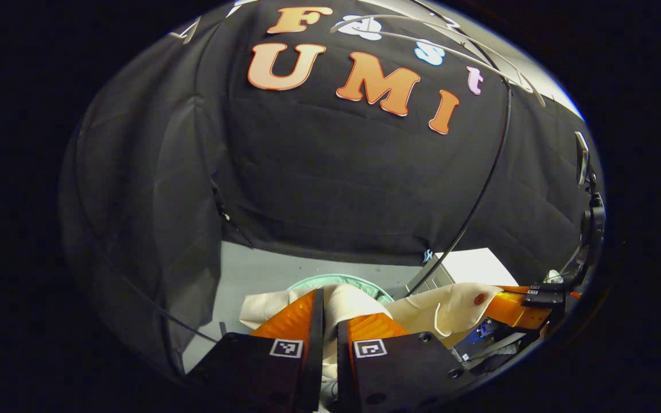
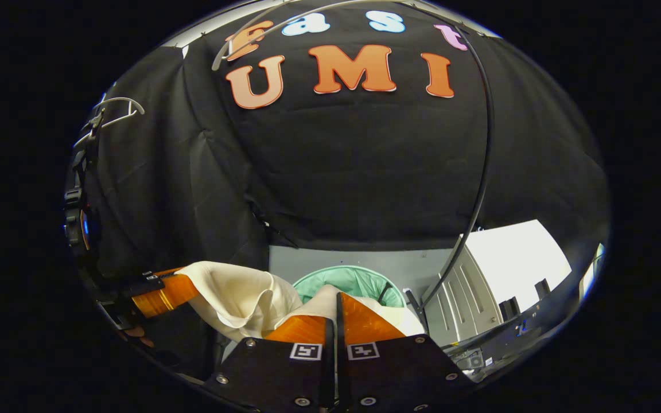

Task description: Grasp the clothes on the hanger with both hands and then place them into the laundry hamper below.

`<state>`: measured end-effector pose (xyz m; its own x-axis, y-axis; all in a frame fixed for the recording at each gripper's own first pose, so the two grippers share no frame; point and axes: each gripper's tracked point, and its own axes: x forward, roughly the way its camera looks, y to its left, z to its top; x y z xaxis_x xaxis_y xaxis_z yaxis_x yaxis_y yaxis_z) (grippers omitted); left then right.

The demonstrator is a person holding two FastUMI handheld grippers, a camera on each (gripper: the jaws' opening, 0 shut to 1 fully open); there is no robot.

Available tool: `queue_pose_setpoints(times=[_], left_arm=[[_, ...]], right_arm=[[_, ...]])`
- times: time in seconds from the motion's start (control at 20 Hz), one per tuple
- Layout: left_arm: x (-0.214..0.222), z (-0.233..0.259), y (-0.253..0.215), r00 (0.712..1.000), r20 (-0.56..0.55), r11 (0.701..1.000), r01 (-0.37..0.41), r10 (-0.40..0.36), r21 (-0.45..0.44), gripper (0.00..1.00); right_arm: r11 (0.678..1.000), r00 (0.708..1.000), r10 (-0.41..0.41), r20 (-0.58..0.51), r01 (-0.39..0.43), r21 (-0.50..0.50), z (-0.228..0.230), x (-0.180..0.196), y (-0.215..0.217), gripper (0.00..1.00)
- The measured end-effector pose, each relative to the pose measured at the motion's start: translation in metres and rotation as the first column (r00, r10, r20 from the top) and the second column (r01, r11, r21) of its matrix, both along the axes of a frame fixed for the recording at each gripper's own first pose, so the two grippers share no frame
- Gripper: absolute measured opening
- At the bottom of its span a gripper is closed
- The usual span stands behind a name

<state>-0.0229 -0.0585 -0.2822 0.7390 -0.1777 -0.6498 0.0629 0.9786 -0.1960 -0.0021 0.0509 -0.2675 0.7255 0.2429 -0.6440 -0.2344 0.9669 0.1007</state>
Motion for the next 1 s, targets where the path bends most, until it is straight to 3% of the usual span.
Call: queue_pose_setpoints(times=[0.05,0.3,0.45,0.5,0.6,0.75,0.8,0.9,1.0], left_arm=[[0.0,-0.007,0.004,1.0,-0.02,1.0,-0.009,0.009,0.008,0.22],[-0.016,-0.027,0.007,0.997,-0.081,1.0,-0.013,0.014,0.012,0.19],[-0.017,-0.032,0.002,0.997,-0.08,0.999,-0.001,0.004,0.033,0.19],[-0.014,-0.031,0.004,0.997,-0.073,0.999,-0.006,0.008,0.036,0.12],[-0.013,-0.032,0.008,0.997,-0.08,0.999,-0.023,0.025,0.028,0.22],[-0.016,-0.042,0.013,0.992,-0.112,0.998,-0.05,0.054,0.04,0.23],[-0.019,-0.043,0.018,0.991,-0.123,0.998,-0.055,0.06,0.042,0.29],[-0.022,-0.05,0.019,0.987,-0.15,0.998,-0.054,0.06,0.045,0.29],[-0.024,-0.058,0.018,0.983,-0.174,0.997,-0.044,0.054,0.06,0.52]], right_arm=[[1.0,1.0,-0.013,-0.012,0.012,-0.009,-0.004,-0.002,-0.003,0.02],[0.998,0.993,-0.066,-0.093,0.066,-0.004,-0.028,-0.021,-0.012,0.02],[0.995,0.99,-0.095,-0.109,0.095,-0.008,-0.034,-0.014,-0.019,0.02],[0.995,0.988,-0.101,-0.118,0.1,-0.006,-0.036,-0.014,-0.02,0.03],[0.994,0.985,-0.109,-0.137,0.109,-0.013,-0.04,-0.016,-0.021,0.04],[0.993,0.984,-0.117,-0.134,0.115,-0.02,-0.041,-0.013,-0.023,0.06],[0.994,0.985,-0.113,-0.13,0.11,-0.023,-0.039,-0.012,-0.022,0.06],[0.995,0.988,-0.098,-0.121,0.095,-0.032,-0.036,-0.012,-0.018,0.09],[0.997,0.992,-0.068,-0.11,0.064,-0.036,-0.035,-0.01,-0.009,0.12]])
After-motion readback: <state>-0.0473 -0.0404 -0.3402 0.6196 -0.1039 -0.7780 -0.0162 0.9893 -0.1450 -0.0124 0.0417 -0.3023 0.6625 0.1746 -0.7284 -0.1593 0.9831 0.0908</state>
